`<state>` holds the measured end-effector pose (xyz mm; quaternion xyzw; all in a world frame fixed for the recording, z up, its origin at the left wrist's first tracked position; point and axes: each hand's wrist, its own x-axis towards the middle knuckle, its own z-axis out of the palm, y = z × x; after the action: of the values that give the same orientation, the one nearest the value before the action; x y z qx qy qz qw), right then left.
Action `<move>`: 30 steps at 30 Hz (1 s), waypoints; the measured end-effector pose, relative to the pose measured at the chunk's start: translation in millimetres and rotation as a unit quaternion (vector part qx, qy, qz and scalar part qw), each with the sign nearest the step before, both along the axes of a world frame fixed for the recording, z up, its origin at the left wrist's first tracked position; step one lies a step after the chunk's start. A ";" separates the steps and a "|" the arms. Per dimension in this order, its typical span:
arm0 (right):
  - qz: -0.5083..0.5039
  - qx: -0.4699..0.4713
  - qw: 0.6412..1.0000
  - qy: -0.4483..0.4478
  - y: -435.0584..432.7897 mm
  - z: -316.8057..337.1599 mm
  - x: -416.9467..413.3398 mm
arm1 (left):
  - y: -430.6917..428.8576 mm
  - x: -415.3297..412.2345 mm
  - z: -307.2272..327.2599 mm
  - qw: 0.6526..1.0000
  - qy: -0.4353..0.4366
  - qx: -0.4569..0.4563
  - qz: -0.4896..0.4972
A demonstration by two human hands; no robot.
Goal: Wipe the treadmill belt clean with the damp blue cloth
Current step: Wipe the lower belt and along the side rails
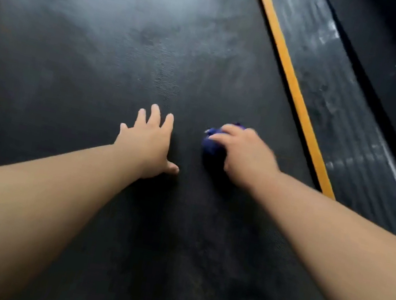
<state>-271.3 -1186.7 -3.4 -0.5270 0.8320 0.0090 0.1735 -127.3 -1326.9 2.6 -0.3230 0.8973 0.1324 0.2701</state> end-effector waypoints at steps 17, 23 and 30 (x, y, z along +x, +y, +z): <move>-0.160 0.015 0.983 0.093 95.8 11.4 -66.8 | 71.8 -62.2 -8.1 0.995 -0.065 0.030 -0.063; -0.172 0.042 0.982 0.071 115.6 5.3 -43.0 | 68.6 -53.0 -5.0 0.995 -0.057 0.021 -0.074; -0.190 0.147 0.971 -0.010 188.0 27.9 3.9 | 71.6 -35.6 -7.9 0.993 -0.042 0.002 -0.110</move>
<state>-267.4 -998.8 24.5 -0.3280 0.9045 0.0928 0.2561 -162.9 -1255.3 -5.2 -0.2273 0.9150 0.0899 0.3209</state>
